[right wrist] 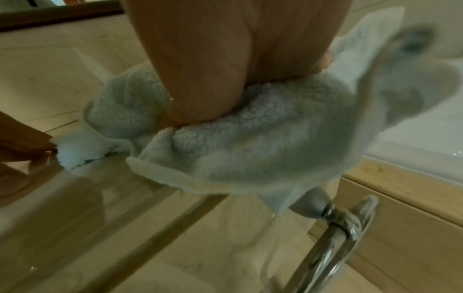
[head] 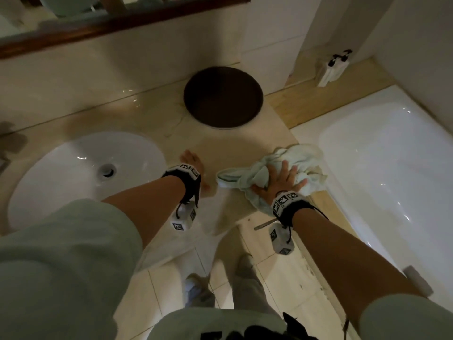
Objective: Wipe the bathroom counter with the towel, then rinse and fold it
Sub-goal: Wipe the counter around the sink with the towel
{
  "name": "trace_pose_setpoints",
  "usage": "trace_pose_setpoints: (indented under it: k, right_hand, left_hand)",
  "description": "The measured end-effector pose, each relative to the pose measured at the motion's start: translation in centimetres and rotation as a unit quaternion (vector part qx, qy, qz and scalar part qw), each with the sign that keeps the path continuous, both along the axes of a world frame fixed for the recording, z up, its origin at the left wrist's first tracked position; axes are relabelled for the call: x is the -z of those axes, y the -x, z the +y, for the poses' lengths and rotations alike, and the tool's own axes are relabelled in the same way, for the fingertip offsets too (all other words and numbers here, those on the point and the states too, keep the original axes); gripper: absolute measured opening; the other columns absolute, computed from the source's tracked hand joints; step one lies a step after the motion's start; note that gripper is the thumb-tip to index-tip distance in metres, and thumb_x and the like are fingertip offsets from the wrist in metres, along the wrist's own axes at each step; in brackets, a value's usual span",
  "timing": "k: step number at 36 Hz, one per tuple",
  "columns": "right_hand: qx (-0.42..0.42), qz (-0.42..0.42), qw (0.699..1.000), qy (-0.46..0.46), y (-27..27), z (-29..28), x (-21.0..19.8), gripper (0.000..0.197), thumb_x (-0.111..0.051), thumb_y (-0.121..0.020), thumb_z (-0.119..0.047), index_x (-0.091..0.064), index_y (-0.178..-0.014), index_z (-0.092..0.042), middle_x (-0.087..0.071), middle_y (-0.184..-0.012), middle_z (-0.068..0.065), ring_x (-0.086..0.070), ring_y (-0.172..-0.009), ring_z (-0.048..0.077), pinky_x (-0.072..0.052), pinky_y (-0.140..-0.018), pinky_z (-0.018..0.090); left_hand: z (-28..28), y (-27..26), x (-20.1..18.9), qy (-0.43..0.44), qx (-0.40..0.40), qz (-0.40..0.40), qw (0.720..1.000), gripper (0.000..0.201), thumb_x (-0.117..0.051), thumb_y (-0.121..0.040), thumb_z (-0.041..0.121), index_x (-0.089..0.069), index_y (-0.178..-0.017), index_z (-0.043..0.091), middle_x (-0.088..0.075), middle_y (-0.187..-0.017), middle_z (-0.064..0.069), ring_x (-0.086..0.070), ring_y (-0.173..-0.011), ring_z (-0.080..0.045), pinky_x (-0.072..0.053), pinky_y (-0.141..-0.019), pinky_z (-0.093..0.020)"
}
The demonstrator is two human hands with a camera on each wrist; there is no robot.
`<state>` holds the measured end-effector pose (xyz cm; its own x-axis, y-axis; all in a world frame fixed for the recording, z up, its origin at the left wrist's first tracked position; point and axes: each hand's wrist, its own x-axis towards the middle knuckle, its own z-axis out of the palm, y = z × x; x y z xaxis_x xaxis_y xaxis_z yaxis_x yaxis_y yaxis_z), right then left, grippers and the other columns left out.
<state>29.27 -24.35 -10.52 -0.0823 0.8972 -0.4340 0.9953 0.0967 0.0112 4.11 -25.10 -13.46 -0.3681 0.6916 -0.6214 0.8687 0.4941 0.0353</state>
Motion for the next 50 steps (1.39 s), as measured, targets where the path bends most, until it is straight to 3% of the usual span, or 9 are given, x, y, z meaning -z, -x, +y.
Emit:
trace_pose_setpoints:
  k: [3,7,10,17,22,26,29,39,50]
  right_hand:
    - [0.006,-0.025,1.000,0.008,0.6,1.5,0.3,0.092,-0.033,-0.076,-0.083,-0.003,-0.150,-0.037,0.017,-0.158,0.005,0.014,-0.144,0.039,0.001,-0.108,0.069]
    - [0.012,-0.038,0.999,0.012,1.8,3.7,0.2,0.097,-0.030,-0.073,-0.087,0.002,-0.149,-0.037,0.017,-0.158,0.008,0.011,-0.144,0.041,-0.003,-0.107,0.070]
    - [0.006,-0.038,0.999,0.028,2.1,5.6,-0.4,0.099,-0.030,-0.071,-0.088,0.005,-0.149,-0.038,0.020,-0.157,0.009,0.012,-0.144,0.041,-0.001,-0.108,0.070]
    - [-0.003,-0.029,0.998,0.059,3.2,10.2,-1.9,0.102,-0.034,-0.070,-0.088,0.011,-0.148,-0.040,0.026,-0.156,0.008,0.015,-0.143,0.040,0.000,-0.109,0.068]
    - [-0.104,0.009,0.995,-0.010,2.7,11.5,-2.9,0.089,-0.045,-0.073,-0.079,-0.020,-0.147,-0.037,-0.008,-0.157,0.014,-0.010,-0.142,0.044,-0.018,-0.108,0.063]
    - [-0.128,-0.024,0.991,-0.008,2.7,13.3,-2.1,0.107,-0.031,-0.060,-0.091,-0.001,-0.147,-0.036,0.009,-0.157,0.010,0.001,-0.144,0.038,-0.007,-0.113,0.059]
    - [-0.126,-0.035,0.991,0.030,2.5,14.2,-1.7,0.111,-0.028,-0.062,-0.093,0.013,-0.148,-0.034,0.025,-0.156,0.010,0.012,-0.144,0.039,0.003,-0.113,0.058]
    - [-0.103,0.011,0.994,0.046,1.9,11.5,-1.1,0.102,-0.035,-0.077,-0.082,0.011,-0.151,-0.029,0.023,-0.157,0.009,0.018,-0.143,0.038,0.005,-0.113,0.062]
    - [-0.187,-0.014,0.981,0.050,-0.2,2.5,-0.6,0.101,-0.032,-0.077,-0.083,0.012,-0.151,-0.031,0.026,-0.156,0.008,0.020,-0.143,0.038,0.006,-0.113,0.061]
  left_hand:
    - [0.7,0.6,1.4,0.038,0.018,0.019,0.999,0.139,-0.082,-0.059,0.052,0.013,-0.145,-0.001,0.013,-0.154,-0.026,-0.012,-0.141,-0.048,-0.029,-0.107,-0.062]
    - [-0.7,-1.1,-3.3,-0.006,0.033,-0.010,0.999,0.108,-0.074,-0.077,0.037,-0.003,-0.148,-0.004,0.006,-0.154,-0.027,-0.007,-0.143,-0.043,-0.018,-0.117,-0.051]
    - [-0.7,-1.4,-3.5,0.007,0.005,-0.002,1.000,0.101,-0.061,-0.089,0.036,0.010,-0.146,-0.006,0.017,-0.154,-0.026,0.006,-0.144,-0.042,-0.011,-0.119,-0.046]
    - [-0.6,-1.6,-4.4,0.050,0.043,0.005,0.998,0.112,-0.065,-0.083,0.044,0.014,-0.146,-0.006,0.018,-0.153,-0.026,0.010,-0.143,-0.043,-0.011,-0.119,-0.046]
    - [-0.5,-1.2,-4.0,0.051,0.038,-0.026,0.998,0.117,-0.072,-0.079,0.038,0.014,-0.146,-0.005,0.020,-0.153,-0.025,0.012,-0.143,-0.042,-0.010,-0.118,-0.047]
    - [-0.5,-0.8,-3.9,0.039,0.028,-0.041,0.998,0.118,-0.075,-0.077,0.034,0.011,-0.147,-0.005,0.020,-0.154,-0.024,0.014,-0.143,-0.041,-0.010,-0.119,-0.047]
    - [-0.9,-0.7,-3.7,0.034,0.028,-0.049,0.998,0.117,-0.074,-0.078,0.035,0.011,-0.147,-0.005,0.022,-0.153,-0.023,0.016,-0.143,-0.040,-0.007,-0.120,-0.045]
    - [-0.6,-0.5,-3.7,0.039,0.024,-0.038,0.998,0.122,-0.076,-0.075,0.038,0.014,-0.147,-0.003,0.023,-0.154,-0.020,0.014,-0.144,-0.038,-0.008,-0.120,-0.045]
    - [-0.8,-0.9,-3.7,0.034,0.027,-0.022,0.999,0.126,-0.076,-0.073,0.045,0.015,-0.147,-0.002,0.022,-0.155,-0.019,0.013,-0.145,-0.037,-0.008,-0.120,-0.044]
